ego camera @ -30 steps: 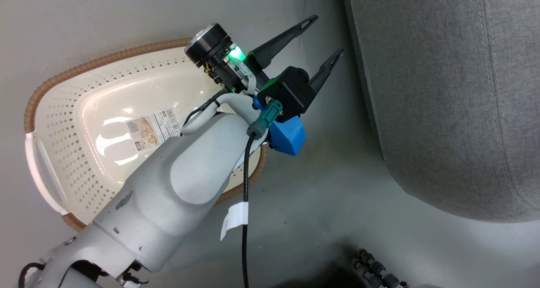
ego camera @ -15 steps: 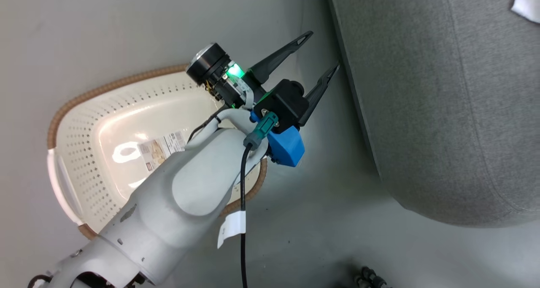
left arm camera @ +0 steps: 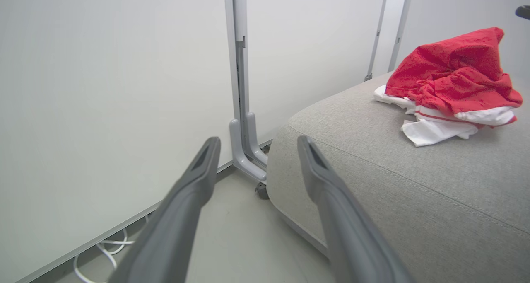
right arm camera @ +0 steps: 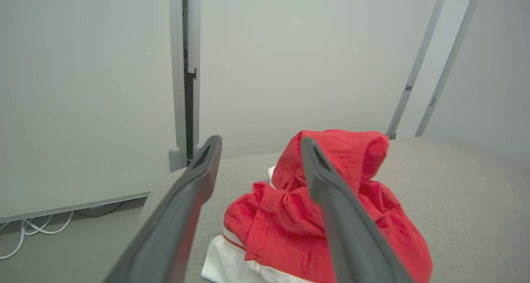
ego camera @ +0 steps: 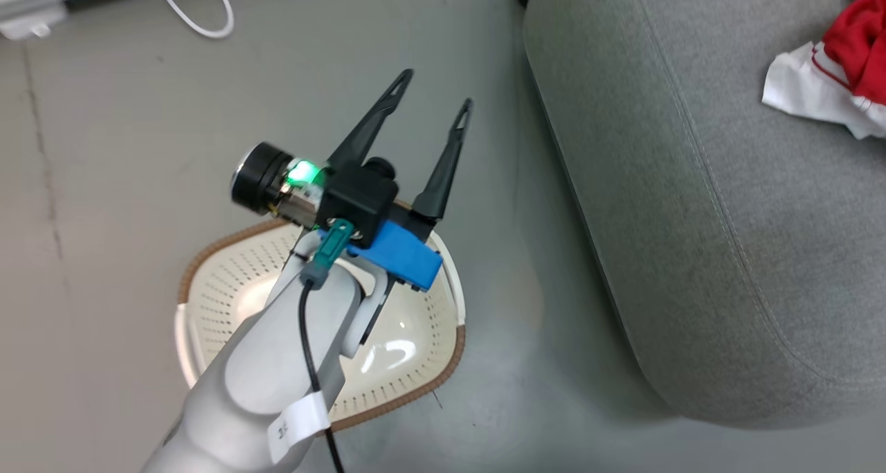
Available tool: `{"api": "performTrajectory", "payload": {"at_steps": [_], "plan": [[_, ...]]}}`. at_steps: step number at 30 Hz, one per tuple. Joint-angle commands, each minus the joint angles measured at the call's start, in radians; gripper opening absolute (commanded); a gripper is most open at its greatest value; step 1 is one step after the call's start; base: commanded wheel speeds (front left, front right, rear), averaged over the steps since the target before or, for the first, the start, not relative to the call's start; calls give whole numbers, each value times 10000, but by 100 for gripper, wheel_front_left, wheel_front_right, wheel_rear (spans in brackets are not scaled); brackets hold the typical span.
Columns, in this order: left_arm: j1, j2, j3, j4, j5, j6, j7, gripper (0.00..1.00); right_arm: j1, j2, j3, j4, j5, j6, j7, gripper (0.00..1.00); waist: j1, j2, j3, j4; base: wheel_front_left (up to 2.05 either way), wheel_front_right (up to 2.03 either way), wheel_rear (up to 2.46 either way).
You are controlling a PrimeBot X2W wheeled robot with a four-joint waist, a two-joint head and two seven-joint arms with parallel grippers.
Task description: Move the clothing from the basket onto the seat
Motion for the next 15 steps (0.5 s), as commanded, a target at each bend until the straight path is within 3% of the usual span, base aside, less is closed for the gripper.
{"api": "performTrajectory", "payload": {"at_steps": [1, 15], "plan": [[438, 36, 424, -269, 83, 106, -45, 100, 286, 95, 532, -106, -38, 1, -3, 100, 1, -1, -865, 513, 0, 0, 0], [2609, -270, 3118, -1151, 453, 20, -45, 100, 877, 690, 3061, -141, -47, 1, -1, 100, 1, -1, -2406, 1575, 0, 0, 0]]}}
